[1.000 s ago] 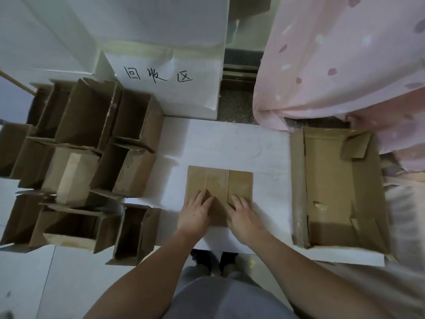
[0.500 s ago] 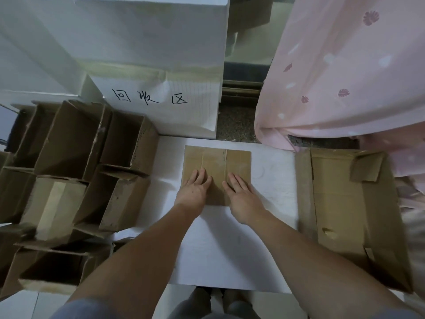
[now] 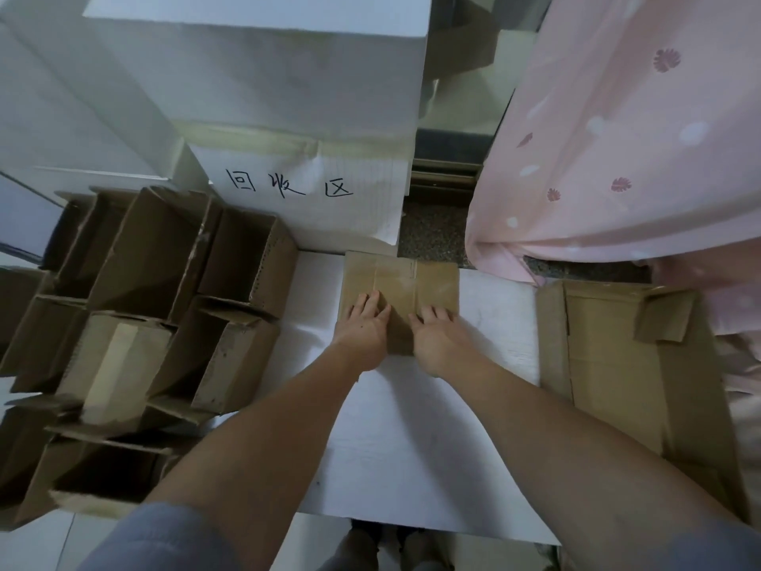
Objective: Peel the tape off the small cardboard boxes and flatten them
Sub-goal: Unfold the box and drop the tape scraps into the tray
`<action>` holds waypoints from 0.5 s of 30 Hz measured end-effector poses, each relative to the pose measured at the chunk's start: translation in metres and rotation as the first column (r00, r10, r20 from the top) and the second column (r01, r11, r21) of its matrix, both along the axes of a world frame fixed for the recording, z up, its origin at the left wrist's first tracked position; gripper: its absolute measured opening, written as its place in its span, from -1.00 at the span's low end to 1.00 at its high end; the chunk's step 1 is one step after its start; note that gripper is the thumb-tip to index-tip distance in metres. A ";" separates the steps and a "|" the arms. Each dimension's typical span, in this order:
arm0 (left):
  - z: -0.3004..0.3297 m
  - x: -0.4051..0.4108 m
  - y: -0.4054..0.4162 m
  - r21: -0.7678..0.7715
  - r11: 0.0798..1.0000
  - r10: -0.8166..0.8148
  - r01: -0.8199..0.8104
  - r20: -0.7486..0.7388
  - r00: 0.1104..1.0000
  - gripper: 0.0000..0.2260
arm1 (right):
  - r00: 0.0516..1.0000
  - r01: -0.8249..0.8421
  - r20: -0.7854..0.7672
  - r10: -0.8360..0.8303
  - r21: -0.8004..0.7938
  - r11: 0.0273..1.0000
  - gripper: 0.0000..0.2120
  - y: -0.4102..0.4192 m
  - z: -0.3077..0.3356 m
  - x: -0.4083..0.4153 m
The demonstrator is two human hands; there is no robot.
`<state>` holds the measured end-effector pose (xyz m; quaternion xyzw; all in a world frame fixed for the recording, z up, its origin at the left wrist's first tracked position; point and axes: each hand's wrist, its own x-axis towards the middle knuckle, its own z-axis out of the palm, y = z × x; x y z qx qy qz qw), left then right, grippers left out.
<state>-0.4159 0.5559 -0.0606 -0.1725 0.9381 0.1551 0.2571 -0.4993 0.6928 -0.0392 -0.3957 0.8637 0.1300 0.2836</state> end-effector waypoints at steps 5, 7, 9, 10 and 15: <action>0.023 -0.001 0.003 0.023 1.000 0.001 -0.001 -0.005 1.000 -0.37 | 1.000 0.006 0.022 -0.008 0.076 0.997 -0.39 -0.012 0.025 -0.010; 0.032 0.005 0.001 0.058 0.998 -0.019 0.021 -0.028 0.999 -0.40 | 1.000 0.000 0.030 -0.003 0.083 0.997 -0.45 -0.011 0.034 -0.012; 0.046 0.012 -0.002 0.072 0.996 -0.055 0.060 -0.067 0.996 -0.42 | 0.999 -0.011 0.038 0.009 0.039 0.999 -0.50 -0.008 0.045 -0.013; 0.054 0.017 -0.005 0.061 0.995 -0.075 0.081 -0.090 0.993 -0.42 | 0.999 -0.010 0.052 0.010 0.000 1.000 -0.50 -0.007 0.051 -0.013; 0.099 0.043 -0.023 -0.041 0.990 -0.141 0.136 -0.162 0.977 -0.42 | 0.992 -0.053 0.100 0.075 -0.203 0.978 -0.41 -0.004 0.096 -0.003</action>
